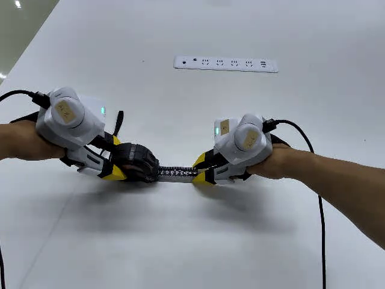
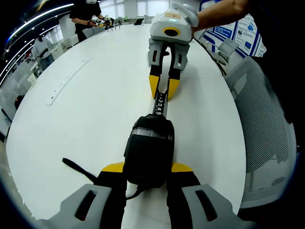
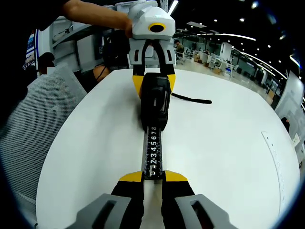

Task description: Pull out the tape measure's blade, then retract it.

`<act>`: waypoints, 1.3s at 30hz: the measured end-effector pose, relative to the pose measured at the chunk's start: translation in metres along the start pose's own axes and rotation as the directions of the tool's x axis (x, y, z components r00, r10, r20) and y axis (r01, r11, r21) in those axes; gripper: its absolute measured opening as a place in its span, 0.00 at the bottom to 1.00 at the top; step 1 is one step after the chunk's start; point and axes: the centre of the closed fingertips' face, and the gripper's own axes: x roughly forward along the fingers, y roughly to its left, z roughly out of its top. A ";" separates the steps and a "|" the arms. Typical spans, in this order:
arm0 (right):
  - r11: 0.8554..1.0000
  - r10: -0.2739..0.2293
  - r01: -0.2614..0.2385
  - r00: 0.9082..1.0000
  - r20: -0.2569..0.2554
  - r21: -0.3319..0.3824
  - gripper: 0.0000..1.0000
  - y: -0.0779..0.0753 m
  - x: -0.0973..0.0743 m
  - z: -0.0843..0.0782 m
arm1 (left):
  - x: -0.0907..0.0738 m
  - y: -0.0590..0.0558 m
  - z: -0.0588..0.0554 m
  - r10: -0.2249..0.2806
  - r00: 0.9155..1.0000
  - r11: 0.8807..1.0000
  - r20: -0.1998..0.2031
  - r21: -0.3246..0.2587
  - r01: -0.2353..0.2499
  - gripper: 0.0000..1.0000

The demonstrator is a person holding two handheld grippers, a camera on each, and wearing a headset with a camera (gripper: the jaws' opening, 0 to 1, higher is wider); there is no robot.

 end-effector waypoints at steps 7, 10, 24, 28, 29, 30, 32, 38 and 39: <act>1.000 -0.009 0.009 1.000 -0.005 0.003 0.09 0.001 -0.007 -0.007 | 0.000 -0.001 0.000 0.000 1.000 1.000 0.001 0.000 0.000 0.27; 1.000 -0.011 0.011 1.000 -0.006 0.010 0.09 0.001 -0.010 -0.011 | 0.000 -0.001 0.001 -0.001 1.000 1.000 0.002 0.000 0.001 0.27; 1.000 -0.006 0.007 1.000 -0.010 0.027 0.09 0.002 -0.022 -0.021 | -0.001 0.000 0.001 -0.003 1.000 1.000 0.001 -0.001 0.003 0.27; 0.999 -0.006 0.006 1.000 -0.013 0.034 0.09 0.002 -0.025 -0.025 | -0.001 0.000 0.001 -0.003 1.000 1.000 0.001 -0.002 0.003 0.27; 0.999 -0.006 0.006 1.000 -0.013 0.036 0.09 0.002 -0.026 -0.026 | -0.001 0.000 0.001 -0.003 1.000 1.000 0.001 -0.003 0.003 0.27; 0.999 -0.006 0.007 1.000 -0.013 0.038 0.09 0.002 -0.027 -0.027 | -0.001 0.000 0.001 -0.003 1.000 1.000 0.001 -0.003 0.003 0.27; 0.999 -0.007 0.007 1.000 -0.015 0.043 0.09 0.002 -0.030 -0.030 | -0.001 0.000 0.001 -0.004 1.000 1.000 0.001 -0.004 0.004 0.27; 0.999 -0.007 0.008 1.000 -0.020 0.049 0.09 0.003 -0.035 -0.036 | 0.000 0.000 0.001 -0.005 1.000 1.000 0.002 -0.006 0.005 0.27; 0.999 -0.007 0.008 1.000 -0.022 0.050 0.09 0.004 -0.036 -0.037 | 0.000 0.000 0.001 -0.005 1.000 1.000 0.002 -0.007 0.005 0.27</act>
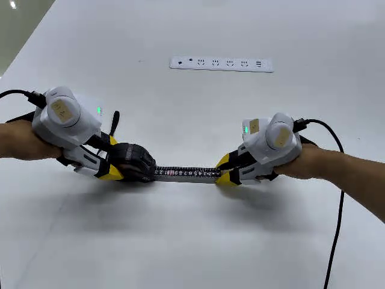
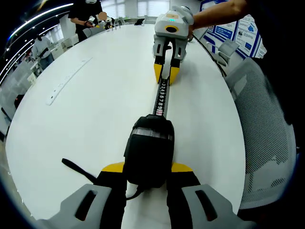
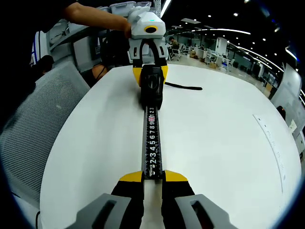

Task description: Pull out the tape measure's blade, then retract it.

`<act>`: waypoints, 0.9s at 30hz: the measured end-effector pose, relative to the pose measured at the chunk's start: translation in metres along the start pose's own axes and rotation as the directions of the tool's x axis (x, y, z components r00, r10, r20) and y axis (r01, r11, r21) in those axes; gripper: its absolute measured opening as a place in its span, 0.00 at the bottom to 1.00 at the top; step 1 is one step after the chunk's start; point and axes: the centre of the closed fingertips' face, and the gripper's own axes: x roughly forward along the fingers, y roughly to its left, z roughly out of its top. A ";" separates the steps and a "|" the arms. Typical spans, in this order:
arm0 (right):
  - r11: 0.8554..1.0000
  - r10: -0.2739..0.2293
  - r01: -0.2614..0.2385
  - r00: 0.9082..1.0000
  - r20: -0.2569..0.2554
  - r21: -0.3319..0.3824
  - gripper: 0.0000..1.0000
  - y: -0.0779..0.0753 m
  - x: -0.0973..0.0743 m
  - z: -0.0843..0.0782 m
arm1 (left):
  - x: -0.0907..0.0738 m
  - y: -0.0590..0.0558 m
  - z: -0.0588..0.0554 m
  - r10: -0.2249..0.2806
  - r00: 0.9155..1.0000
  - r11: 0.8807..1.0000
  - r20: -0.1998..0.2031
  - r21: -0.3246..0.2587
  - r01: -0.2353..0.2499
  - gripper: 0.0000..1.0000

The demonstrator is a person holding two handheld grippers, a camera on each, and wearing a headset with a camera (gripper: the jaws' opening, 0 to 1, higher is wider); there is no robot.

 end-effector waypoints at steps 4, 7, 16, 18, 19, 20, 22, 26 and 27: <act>1.000 0.000 0.000 1.000 -0.006 0.002 0.09 0.001 -0.005 -0.004 | 0.000 0.000 0.000 0.000 1.000 1.000 0.000 0.001 0.000 0.27; 1.000 -0.001 0.001 1.000 -0.012 0.006 0.09 0.000 -0.007 -0.007 | 0.000 0.000 -0.001 0.001 1.000 1.000 0.001 -0.001 -0.001 0.27; 1.000 -0.005 0.006 1.000 -0.023 0.018 0.09 0.004 -0.016 -0.015 | 0.000 0.000 -0.002 0.000 1.000 1.000 -0.002 -0.001 0.000 0.27; 1.000 -0.007 0.008 1.000 -0.027 0.021 0.09 0.004 -0.018 -0.018 | 0.000 0.000 -0.001 0.000 1.000 1.000 -0.002 -0.002 0.000 0.27; 1.000 -0.008 0.008 1.000 -0.028 0.021 0.09 0.003 -0.019 -0.020 | 0.000 0.001 -0.002 0.000 1.000 1.000 -0.003 -0.002 0.000 0.27; 1.000 -0.007 0.008 1.000 -0.029 0.023 0.09 0.004 -0.020 -0.021 | 0.000 0.000 -0.002 0.000 1.000 1.000 -0.003 -0.002 0.000 0.27; 1.000 -0.006 0.007 0.999 -0.032 0.025 0.09 0.004 -0.022 -0.022 | 0.000 0.000 -0.002 0.000 1.000 1.000 -0.004 -0.002 0.000 0.27; 1.000 -0.010 0.011 0.999 -0.039 0.026 0.09 0.004 -0.027 -0.029 | 0.000 0.000 -0.002 -0.001 1.000 1.000 -0.005 -0.003 0.001 0.27; 1.000 -0.009 0.010 0.999 -0.042 0.027 0.09 0.004 -0.028 -0.030 | 0.000 0.000 -0.002 -0.001 1.000 1.000 -0.005 -0.003 0.001 0.27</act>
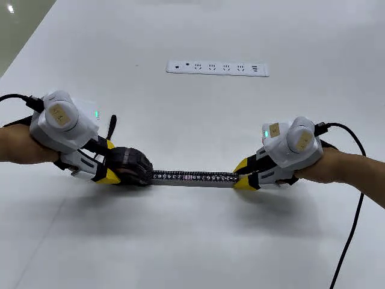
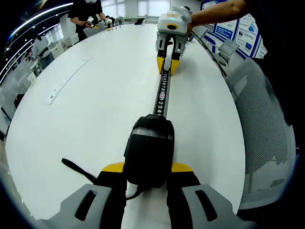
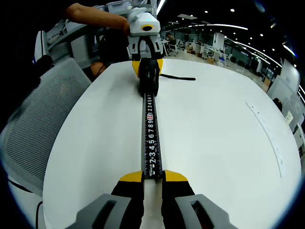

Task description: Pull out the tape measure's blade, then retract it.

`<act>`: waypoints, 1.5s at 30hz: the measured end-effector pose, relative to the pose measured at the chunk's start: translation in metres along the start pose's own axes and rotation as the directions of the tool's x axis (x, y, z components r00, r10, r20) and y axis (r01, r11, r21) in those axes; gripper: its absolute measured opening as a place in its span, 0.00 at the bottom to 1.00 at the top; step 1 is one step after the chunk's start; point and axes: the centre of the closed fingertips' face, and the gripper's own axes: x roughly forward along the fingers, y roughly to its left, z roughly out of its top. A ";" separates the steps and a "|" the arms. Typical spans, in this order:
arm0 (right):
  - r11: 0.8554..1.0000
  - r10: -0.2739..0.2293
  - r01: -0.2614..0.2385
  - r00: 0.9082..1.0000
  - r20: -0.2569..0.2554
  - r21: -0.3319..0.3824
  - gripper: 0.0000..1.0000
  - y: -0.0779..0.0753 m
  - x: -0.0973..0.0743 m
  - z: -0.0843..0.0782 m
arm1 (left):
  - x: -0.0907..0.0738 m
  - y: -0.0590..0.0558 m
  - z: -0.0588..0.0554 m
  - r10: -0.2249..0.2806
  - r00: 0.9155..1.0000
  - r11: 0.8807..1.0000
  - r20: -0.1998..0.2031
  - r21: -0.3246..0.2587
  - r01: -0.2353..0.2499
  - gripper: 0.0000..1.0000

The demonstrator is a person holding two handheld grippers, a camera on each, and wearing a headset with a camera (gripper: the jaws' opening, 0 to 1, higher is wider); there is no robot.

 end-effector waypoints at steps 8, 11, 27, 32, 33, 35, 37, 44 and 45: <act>1.000 -0.006 0.006 1.000 -0.016 0.003 0.09 -0.001 -0.007 -0.012 | 0.000 -0.001 -0.001 -0.001 1.000 1.000 -0.002 0.000 0.001 0.27; 1.000 -0.009 0.009 1.000 -0.021 0.005 0.09 -0.002 -0.011 -0.018 | 0.000 -0.001 -0.001 -0.002 1.000 1.000 -0.003 0.000 0.002 0.27; 1.000 -0.019 0.020 0.997 -0.071 0.012 0.09 -0.004 -0.031 -0.041 | 0.001 -0.002 0.000 -0.004 1.000 1.000 -0.007 0.001 0.004 0.27; 1.000 -0.022 0.023 0.997 -0.075 0.009 0.09 -0.003 -0.032 -0.042 | 0.002 -0.002 0.001 -0.003 1.000 1.000 -0.008 0.002 0.003 0.27; 1.000 -0.022 0.023 0.997 -0.076 0.009 0.09 -0.003 -0.032 -0.042 | 0.002 -0.002 0.001 -0.002 1.000 1.000 -0.008 0.003 0.002 0.27; 1.000 -0.022 0.022 0.997 -0.079 0.005 0.10 -0.002 -0.032 -0.042 | 0.002 -0.003 0.001 -0.001 1.000 1.000 -0.009 0.003 0.001 0.27; 1.000 -0.022 0.023 0.996 -0.081 0.002 0.10 -0.002 -0.032 -0.041 | 0.002 -0.003 0.002 -0.001 1.000 1.000 -0.010 0.004 0.001 0.27; 1.000 -0.023 0.022 0.995 -0.093 -0.009 0.10 -0.001 -0.033 -0.041 | 0.004 -0.004 0.002 0.000 1.000 1.000 -0.019 0.013 0.000 0.27; 1.000 -0.023 0.022 0.995 -0.095 -0.010 0.10 -0.001 -0.032 -0.041 | 0.004 -0.004 0.002 0.001 1.000 1.000 -0.021 0.014 0.000 0.27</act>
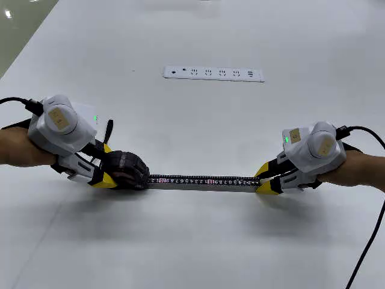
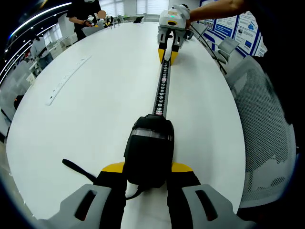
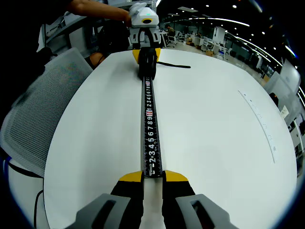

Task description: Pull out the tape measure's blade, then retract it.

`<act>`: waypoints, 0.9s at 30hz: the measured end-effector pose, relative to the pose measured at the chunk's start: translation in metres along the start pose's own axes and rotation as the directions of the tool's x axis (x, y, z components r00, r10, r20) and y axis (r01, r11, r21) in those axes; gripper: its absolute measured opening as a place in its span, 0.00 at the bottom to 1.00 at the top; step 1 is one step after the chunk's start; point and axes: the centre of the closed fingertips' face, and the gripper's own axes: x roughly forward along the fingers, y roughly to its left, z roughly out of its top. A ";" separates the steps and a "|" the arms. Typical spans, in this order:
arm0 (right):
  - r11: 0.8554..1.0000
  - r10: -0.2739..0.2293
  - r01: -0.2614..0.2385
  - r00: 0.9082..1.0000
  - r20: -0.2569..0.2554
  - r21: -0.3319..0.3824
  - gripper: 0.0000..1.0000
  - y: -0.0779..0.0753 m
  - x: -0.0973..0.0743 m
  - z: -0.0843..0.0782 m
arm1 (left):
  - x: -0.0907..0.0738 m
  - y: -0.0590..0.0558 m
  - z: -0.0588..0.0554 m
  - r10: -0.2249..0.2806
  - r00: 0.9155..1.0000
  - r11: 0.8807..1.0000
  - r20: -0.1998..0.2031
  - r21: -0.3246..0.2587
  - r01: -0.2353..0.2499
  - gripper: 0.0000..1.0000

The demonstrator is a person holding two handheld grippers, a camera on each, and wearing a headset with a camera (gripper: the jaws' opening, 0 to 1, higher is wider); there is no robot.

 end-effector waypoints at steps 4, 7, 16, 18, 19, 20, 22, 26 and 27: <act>1.000 0.001 -0.001 1.000 -0.007 -0.006 0.11 0.000 0.000 -0.001 | 0.000 -0.001 0.000 0.001 1.000 1.000 -0.006 0.005 -0.001 0.27; 1.000 0.001 -0.001 1.000 -0.010 -0.009 0.11 -0.001 0.000 -0.001 | 0.000 -0.001 0.001 0.002 1.000 1.000 -0.010 0.004 -0.002 0.27; 1.000 0.007 -0.008 1.000 -0.028 -0.027 0.12 -0.003 0.001 -0.003 | 0.000 -0.001 0.001 0.003 1.000 1.000 -0.021 0.013 -0.003 0.27; 1.000 0.006 -0.007 1.000 -0.030 -0.030 0.12 -0.003 0.001 -0.003 | 0.000 -0.001 0.001 0.003 1.000 1.000 -0.021 0.013 -0.003 0.27; 0.999 0.006 -0.007 1.000 -0.031 -0.031 0.12 -0.003 0.001 -0.003 | 0.000 -0.001 0.001 0.003 1.000 1.000 -0.022 0.013 -0.002 0.27; 0.999 0.006 -0.007 0.999 -0.031 -0.034 0.12 -0.003 0.001 -0.003 | 0.000 -0.001 0.001 0.002 1.000 1.000 -0.022 0.014 -0.002 0.27; 0.999 0.004 -0.006 0.999 -0.033 -0.037 0.12 -0.004 0.001 -0.003 | 0.000 -0.001 0.001 0.001 1.000 1.000 -0.024 0.013 -0.001 0.28; 0.999 0.001 -0.002 0.999 -0.035 -0.043 0.12 -0.004 0.001 -0.003 | 0.001 -0.002 0.001 -0.001 1.000 1.000 -0.030 0.021 0.002 0.28; 0.999 0.000 -0.002 0.999 -0.035 -0.043 0.12 -0.004 0.000 -0.004 | 0.001 -0.002 0.001 -0.001 1.000 1.000 -0.031 0.021 0.001 0.28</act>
